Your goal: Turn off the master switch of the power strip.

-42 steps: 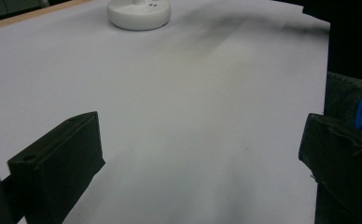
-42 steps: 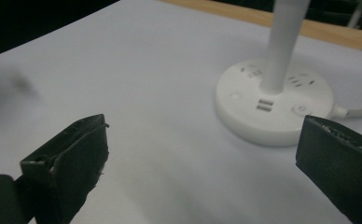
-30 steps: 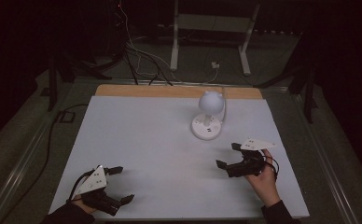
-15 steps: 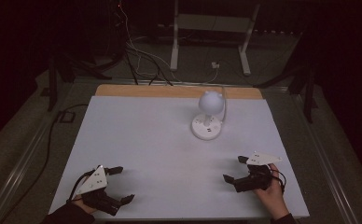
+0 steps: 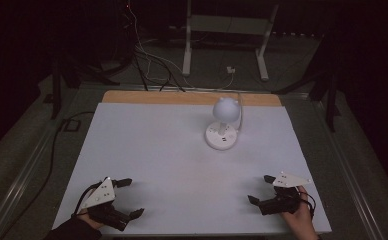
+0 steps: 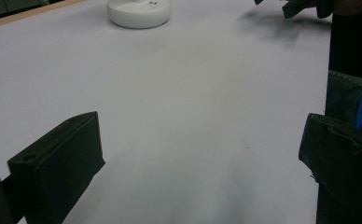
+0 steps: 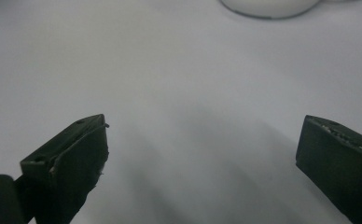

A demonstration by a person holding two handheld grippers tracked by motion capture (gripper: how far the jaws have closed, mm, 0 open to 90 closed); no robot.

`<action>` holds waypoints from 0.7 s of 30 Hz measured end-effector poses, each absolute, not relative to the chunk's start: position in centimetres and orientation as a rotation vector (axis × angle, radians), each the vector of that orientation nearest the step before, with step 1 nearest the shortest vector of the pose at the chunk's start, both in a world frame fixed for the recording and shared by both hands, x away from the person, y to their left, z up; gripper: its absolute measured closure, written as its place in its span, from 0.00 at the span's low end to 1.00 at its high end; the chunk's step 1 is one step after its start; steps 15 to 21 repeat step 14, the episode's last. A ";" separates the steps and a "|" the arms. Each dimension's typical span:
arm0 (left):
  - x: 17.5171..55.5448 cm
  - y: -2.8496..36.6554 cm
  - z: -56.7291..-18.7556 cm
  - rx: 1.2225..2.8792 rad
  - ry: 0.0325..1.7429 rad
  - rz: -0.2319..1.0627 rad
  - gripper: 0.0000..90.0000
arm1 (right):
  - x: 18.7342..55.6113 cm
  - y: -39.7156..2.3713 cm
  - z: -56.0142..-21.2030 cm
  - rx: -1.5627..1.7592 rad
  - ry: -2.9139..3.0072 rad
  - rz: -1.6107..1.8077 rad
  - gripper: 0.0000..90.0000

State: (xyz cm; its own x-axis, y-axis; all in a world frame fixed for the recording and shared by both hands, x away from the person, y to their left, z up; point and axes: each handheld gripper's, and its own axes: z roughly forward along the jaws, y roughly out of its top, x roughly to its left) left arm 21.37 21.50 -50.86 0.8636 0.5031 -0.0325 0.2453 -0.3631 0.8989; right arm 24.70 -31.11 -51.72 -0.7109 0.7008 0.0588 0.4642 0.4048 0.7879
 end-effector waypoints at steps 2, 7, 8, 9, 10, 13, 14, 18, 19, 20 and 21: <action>21.4 21.5 -50.9 1.960 0.550 0.300 0.00 | 24.7 -31.2 -51.8 1.016 2.383 1.196 0.02; 21.4 21.5 -50.9 1.960 0.550 0.299 0.00 | 24.7 -31.1 -52.0 1.008 2.383 1.189 0.02; 21.4 21.5 -50.9 1.959 0.551 0.299 0.00 | 24.7 -31.1 -52.0 1.006 2.383 1.188 0.02; 21.4 21.5 -50.8 1.959 0.551 0.301 0.00 | 24.7 -31.1 -52.0 1.005 2.383 1.190 0.02; 21.4 21.5 -50.8 1.958 0.552 0.299 0.00 | 24.7 -31.1 -52.0 1.006 2.381 1.192 0.02; 21.4 21.5 -50.9 1.960 0.552 0.299 0.00 | 24.7 -31.0 -52.0 1.006 2.381 1.193 0.02; 21.4 21.5 -50.8 1.958 0.551 0.299 0.00 | 24.7 -31.0 -52.0 1.006 2.382 1.194 0.02; 21.4 21.5 -50.8 1.958 0.551 0.299 0.00 | 24.7 -31.0 -52.0 1.006 2.382 1.194 0.02; 21.4 21.5 -50.8 1.958 0.551 0.299 0.00 | 24.7 -31.0 -52.0 1.006 2.382 1.194 0.02; 21.4 21.5 -50.8 1.958 0.551 0.299 0.00 | 24.7 -31.0 -52.0 1.006 2.382 1.194 0.02; 21.4 21.5 -50.8 1.958 0.551 0.299 0.00 | 24.7 -31.0 -52.0 1.006 2.382 1.194 0.02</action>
